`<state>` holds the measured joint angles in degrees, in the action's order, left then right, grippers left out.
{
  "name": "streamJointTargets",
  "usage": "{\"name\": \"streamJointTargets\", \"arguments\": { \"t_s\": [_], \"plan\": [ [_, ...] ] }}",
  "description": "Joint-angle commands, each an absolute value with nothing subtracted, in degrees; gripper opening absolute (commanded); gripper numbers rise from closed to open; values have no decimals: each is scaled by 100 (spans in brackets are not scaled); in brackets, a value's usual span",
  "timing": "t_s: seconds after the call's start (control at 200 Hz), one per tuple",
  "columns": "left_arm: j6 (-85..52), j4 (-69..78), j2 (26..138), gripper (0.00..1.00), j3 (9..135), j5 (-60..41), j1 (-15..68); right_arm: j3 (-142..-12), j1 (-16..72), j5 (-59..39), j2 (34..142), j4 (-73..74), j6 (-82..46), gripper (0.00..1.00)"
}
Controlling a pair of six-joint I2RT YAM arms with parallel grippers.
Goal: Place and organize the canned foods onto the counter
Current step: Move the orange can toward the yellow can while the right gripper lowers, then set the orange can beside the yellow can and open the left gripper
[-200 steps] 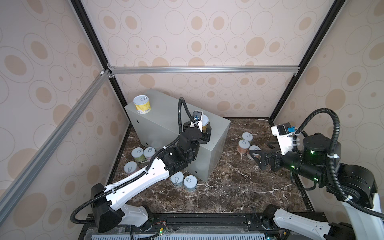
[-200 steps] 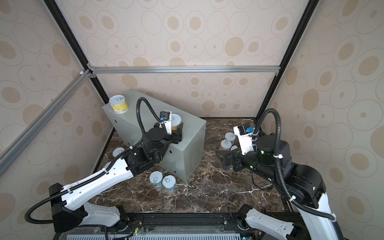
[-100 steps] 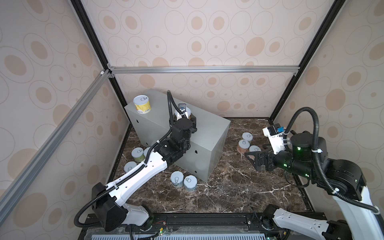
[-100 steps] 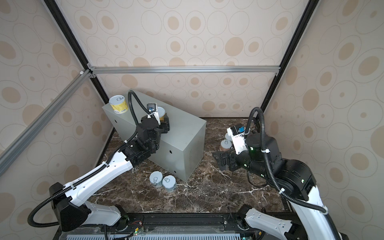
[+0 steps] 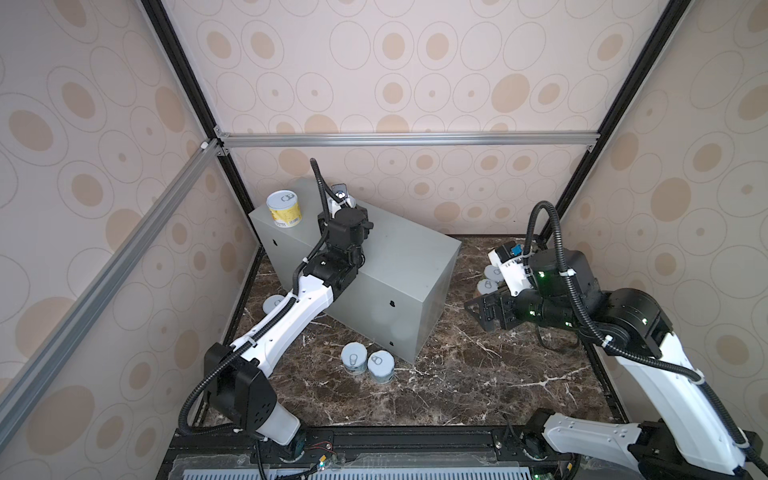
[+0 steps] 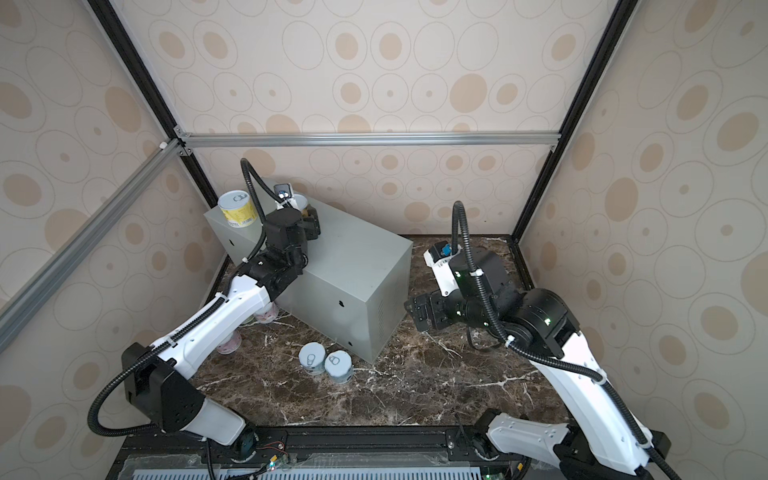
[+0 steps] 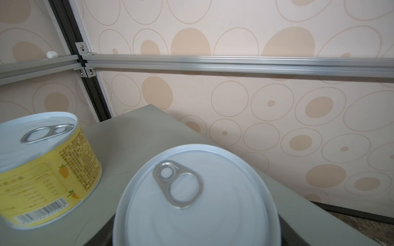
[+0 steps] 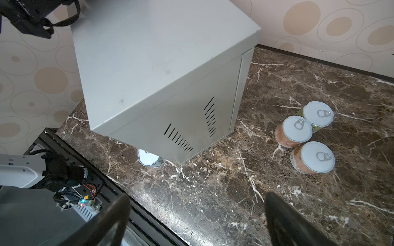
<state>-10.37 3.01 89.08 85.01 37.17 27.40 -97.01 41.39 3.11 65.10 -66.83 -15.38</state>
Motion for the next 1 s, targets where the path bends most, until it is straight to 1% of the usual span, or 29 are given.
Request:
{"name": "streamJointTargets", "arguments": {
  "t_s": [0.0, 0.13, 0.395, 0.635, 0.79, 0.995],
  "plan": [
    [-1177, 535, 9083, 73, 8923, 3665, 2536, -9985, 4114, 177, 6680, -6610, -1496, 100],
    [-1241, 551, 9359, 75, 9089, 3705, 2347, -10089, 4117, 132, 6887, -6601, -1441, 100],
    [-1348, 352, 9923, 76, 9643, 3785, 2074, -10230, 4108, 29, 7209, -6628, -1330, 100],
    [-1285, 128, 10397, 81, 10200, 3910, 1899, -10198, 4078, -18, 7264, -6627, -1298, 100],
    [-1267, 150, 10415, 83, 10232, 3986, 1835, -10197, 4032, -31, 7257, -6662, -1283, 100],
    [-1309, 252, 10282, 89, 10073, 3896, 1819, -10230, 3990, -77, 7292, -6680, -1274, 100]
  ]
}}
